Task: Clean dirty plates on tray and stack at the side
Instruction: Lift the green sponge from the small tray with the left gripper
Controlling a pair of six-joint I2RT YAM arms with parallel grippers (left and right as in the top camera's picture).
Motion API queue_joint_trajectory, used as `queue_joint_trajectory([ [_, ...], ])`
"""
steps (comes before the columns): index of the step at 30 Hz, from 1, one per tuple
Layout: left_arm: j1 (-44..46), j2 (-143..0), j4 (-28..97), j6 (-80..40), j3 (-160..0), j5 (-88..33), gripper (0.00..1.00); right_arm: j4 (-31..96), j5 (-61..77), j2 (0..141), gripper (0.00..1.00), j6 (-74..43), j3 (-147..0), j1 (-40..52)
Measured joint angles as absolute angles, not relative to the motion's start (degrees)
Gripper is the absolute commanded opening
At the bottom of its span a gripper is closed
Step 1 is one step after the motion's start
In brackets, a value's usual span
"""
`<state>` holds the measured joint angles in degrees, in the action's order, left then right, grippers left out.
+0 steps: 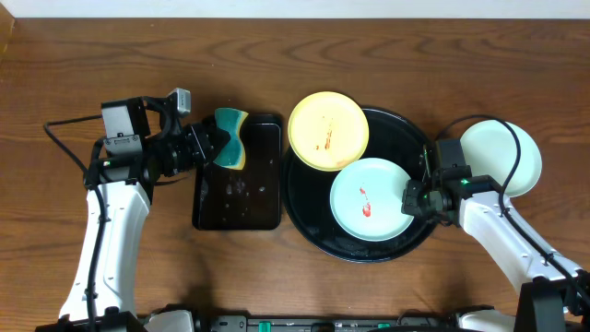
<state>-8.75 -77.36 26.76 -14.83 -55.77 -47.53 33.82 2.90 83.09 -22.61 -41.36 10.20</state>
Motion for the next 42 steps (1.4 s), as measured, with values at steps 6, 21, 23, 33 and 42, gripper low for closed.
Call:
queue_joint_trajectory([
  [6,-8.75,-77.36,26.79,-14.72,-55.77,-47.55,0.07,33.82,2.9,83.09,0.01,-22.61,-41.36,10.2],
  [21,-8.75,-77.36,26.74,-14.63,-55.77,-48.38,0.07,33.61,2.81,83.09,0.01,-22.61,-41.36,10.22],
  [23,-8.75,-77.36,26.74,-14.52,-55.77,-48.4,0.07,33.47,2.76,83.09,0.01,-22.61,-41.36,10.2],
  [33,-8.75,-77.36,24.12,-13.85,-55.72,-48.73,0.07,33.17,2.7,83.09,0.01,-22.61,-41.36,10.2],
  [42,-5.85,-77.36,24.82,-10.79,-55.7,-28.47,0.07,32.93,2.59,83.09,0.01,-22.61,-41.36,10.2],
])
